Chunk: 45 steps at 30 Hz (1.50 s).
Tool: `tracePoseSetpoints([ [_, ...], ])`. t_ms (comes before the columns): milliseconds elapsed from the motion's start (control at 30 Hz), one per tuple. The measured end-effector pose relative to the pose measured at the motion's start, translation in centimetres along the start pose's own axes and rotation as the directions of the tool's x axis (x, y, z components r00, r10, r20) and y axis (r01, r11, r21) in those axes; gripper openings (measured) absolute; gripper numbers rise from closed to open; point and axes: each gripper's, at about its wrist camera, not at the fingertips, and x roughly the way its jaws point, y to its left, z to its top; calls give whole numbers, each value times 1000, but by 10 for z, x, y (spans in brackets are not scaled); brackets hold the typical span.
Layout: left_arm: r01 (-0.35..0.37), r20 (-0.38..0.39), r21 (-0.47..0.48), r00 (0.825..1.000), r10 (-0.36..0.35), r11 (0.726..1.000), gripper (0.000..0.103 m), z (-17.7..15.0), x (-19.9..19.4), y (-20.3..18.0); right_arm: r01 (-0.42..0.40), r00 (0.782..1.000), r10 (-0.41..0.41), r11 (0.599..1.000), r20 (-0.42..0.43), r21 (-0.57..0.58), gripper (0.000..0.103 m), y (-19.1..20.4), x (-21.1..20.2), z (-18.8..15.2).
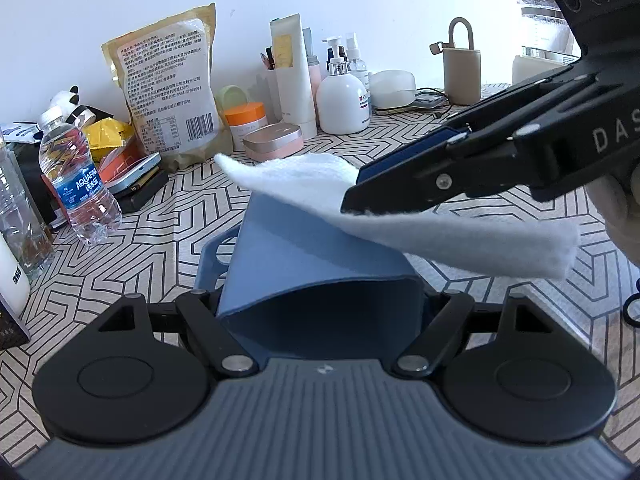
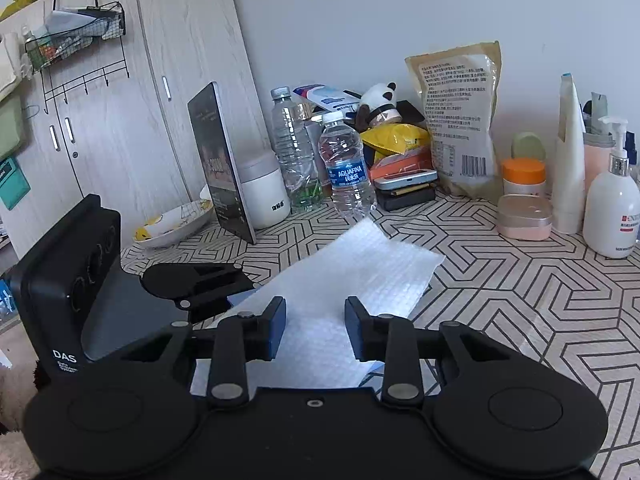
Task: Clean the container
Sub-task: 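Rub the wipe back and forth across the container rim with the right gripper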
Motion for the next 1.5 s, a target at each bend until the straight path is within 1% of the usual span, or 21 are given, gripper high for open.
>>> tracePoseSetpoints([
  [167, -3, 0, 0, 1000, 3, 1000, 78, 0, 0, 0, -29, 1000, 29, 999, -3, -35, 40, 7, 0, -1],
  [267, -2, 0, -6, 1000, 2, 1000, 78, 0, 0, 1, -43, 999, 43, 997, -5, -68, 40, 18, -3, -6],
  [333, -1, 0, -7, 1000, 1, 1000, 78, 0, 0, 6, -43, 999, 43, 996, -6, -76, 40, 19, -3, -5],
  [467, -2, 0, -5, 1000, 2, 1000, 78, 0, 0, 12, -32, 999, 32, 999, -1, -33, 39, 8, -1, -4],
  [733, -3, 2, -3, 1000, 3, 1000, 78, -1, -1, 6, -3, 1000, 2, 999, 15, 46, 39, -9, 1, -5],
  [1067, -1, 3, -4, 1000, 1, 1000, 78, -1, 0, 2, 18, 1000, -18, 999, 9, -42, 39, 12, 0, -4],
  [1167, -1, 2, -6, 1000, 1, 1000, 78, 0, 0, 2, -14, 1000, 14, 998, 3, -63, 42, 16, 0, -4],
  [1433, -2, 2, -9, 1000, 2, 1000, 78, 0, 0, 2, -10, 1000, 10, 1000, 0, 22, 42, 1, -1, -3],
  [1500, -2, 3, -8, 1000, 2, 1000, 78, 0, 0, 2, -11, 1000, 11, 1000, 0, 13, 41, 3, -2, -3],
])
